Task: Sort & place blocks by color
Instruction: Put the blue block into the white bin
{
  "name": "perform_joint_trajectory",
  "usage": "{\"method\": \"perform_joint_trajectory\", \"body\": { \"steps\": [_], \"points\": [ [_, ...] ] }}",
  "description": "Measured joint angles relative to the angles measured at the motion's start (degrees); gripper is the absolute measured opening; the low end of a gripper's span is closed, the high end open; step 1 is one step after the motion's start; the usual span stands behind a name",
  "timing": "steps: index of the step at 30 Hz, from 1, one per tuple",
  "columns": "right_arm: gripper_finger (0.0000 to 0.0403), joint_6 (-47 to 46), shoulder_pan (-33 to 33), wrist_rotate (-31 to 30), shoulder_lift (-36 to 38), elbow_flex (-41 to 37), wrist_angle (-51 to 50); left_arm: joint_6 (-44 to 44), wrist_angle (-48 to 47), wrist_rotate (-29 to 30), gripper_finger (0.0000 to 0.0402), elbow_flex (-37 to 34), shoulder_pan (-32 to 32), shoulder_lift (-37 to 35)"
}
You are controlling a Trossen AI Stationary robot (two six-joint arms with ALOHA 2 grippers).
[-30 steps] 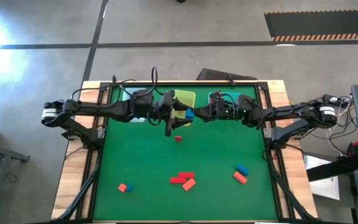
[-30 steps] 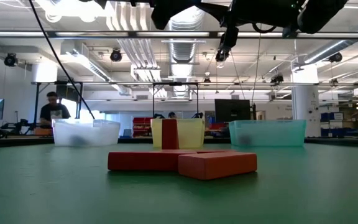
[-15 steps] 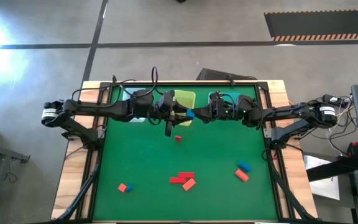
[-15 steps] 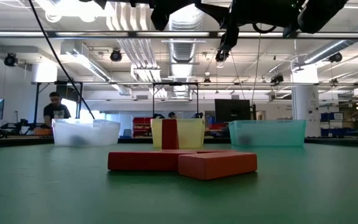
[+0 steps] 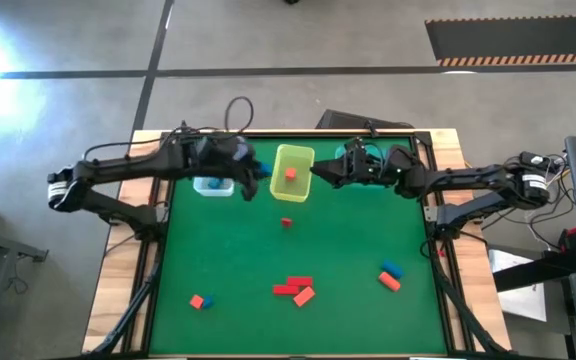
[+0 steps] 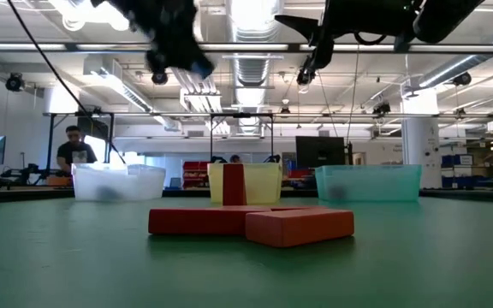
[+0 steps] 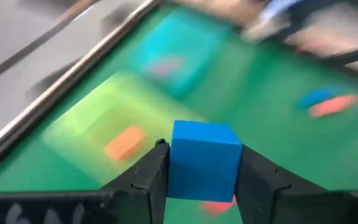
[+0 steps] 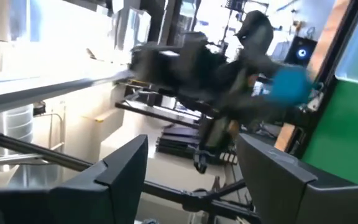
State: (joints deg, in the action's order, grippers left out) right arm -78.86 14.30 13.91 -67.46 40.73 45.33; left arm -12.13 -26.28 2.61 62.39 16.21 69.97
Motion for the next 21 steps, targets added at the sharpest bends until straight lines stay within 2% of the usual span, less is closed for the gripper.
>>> {"method": "perform_joint_trajectory", "body": {
  "steps": [3,5,8,14,21],
  "points": [
    [0.0233,0.56,0.47,0.00,0.59,0.00,-0.07,-2.40,-11.09,7.67,0.0121,-0.47,5.62,-0.54],
    [0.0231,1.05,0.44,0.00,0.66,0.00,-0.08,-4.39,-16.95,9.83,0.0121,-1.00,10.29,0.34],
    [0.0228,1.32,0.37,0.02,0.68,0.00,-0.53,-5.34,-20.96,9.90,0.0121,-2.06,17.80,2.55],
    [0.0226,1.50,0.35,0.02,0.66,0.00,-4.16,-8.62,-20.84,7.73,0.0121,-3.65,30.06,9.34],
    [0.0226,1.97,0.35,0.02,0.66,0.00,-6.08,-8.55,-20.10,4.74,0.0121,-3.46,36.06,17.92]
  ]
}}
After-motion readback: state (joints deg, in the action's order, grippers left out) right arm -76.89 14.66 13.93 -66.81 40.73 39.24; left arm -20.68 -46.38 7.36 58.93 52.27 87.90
